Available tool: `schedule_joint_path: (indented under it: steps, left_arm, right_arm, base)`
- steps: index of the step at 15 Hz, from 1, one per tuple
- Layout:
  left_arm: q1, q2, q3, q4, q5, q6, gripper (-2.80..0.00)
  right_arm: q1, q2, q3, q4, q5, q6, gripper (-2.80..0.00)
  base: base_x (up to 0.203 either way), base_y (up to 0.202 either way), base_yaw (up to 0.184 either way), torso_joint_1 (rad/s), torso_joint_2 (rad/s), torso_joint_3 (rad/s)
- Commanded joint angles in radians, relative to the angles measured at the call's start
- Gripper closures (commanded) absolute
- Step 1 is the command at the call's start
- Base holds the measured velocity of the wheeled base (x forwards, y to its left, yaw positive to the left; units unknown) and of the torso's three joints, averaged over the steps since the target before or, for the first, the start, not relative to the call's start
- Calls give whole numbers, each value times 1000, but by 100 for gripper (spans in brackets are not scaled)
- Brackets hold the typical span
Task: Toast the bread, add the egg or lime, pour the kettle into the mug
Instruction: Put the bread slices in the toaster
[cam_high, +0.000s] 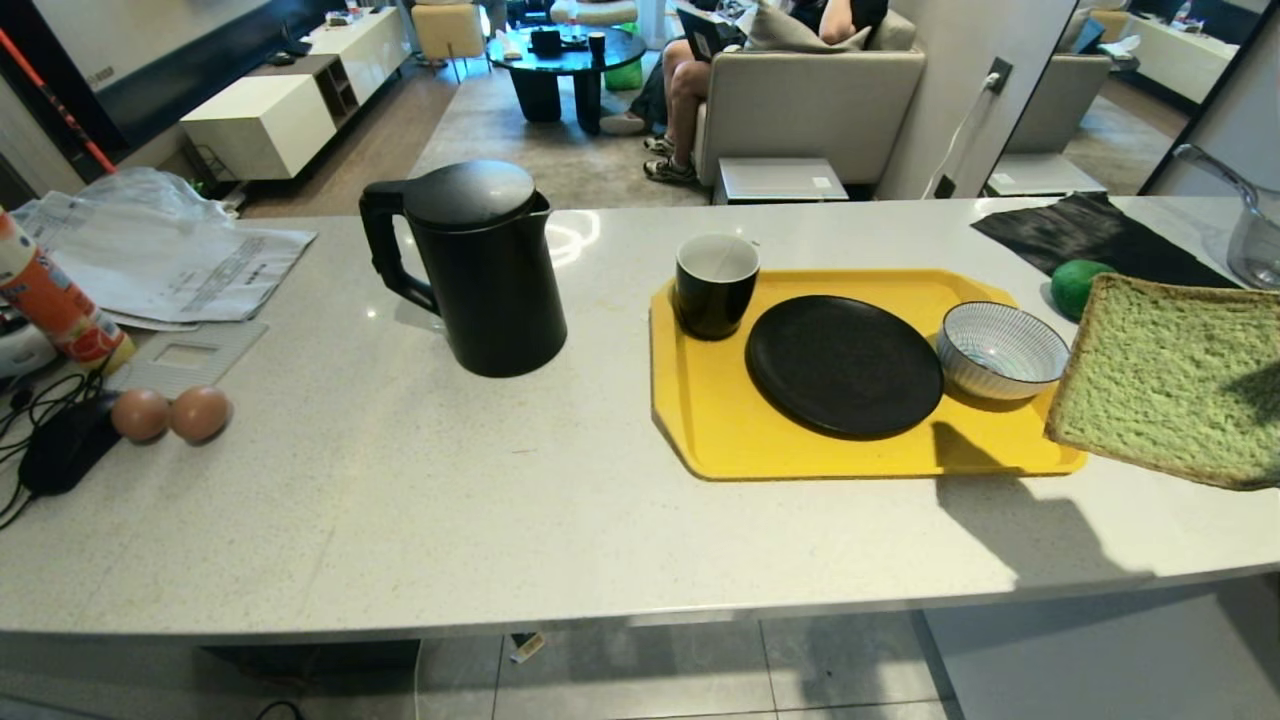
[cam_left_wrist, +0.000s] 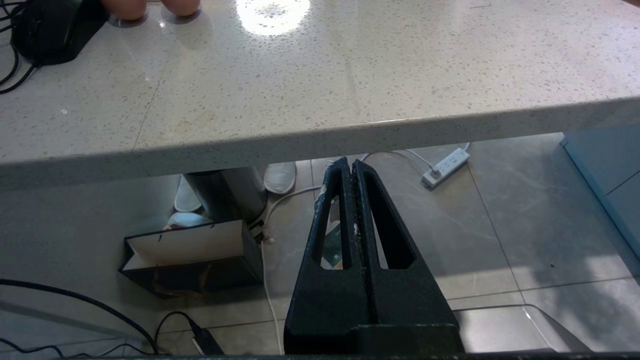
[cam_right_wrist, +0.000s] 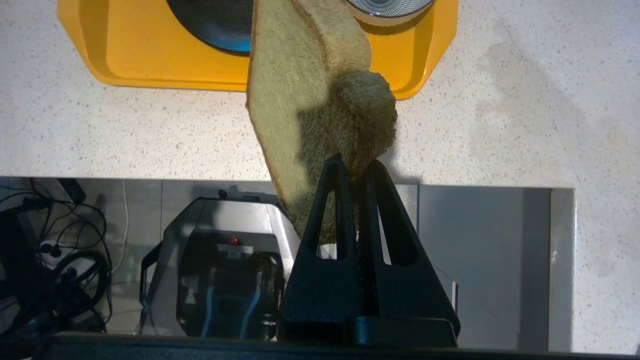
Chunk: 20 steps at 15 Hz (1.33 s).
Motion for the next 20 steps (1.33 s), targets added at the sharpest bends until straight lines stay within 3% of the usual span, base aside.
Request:
schedule_joint_path:
  steps: [1,11,20]
  left_arm:
    - [1,-1,17,-1,1,1,0]
    - [0,-1,17,-1,1,1,0]
    - [1,-1,17,-1,0,1,0]
  right_arm:
    - [0,2,0,5,-2,1,0]
    - [0,-1,0,5,-17,-6,0]
    - [2,-46,13,5,-14,-84,0]
  base:
    - [0,0,0,0,0,0]
    - [0,0,0,0,0,0]
    - [0,0,0,0,0,0]
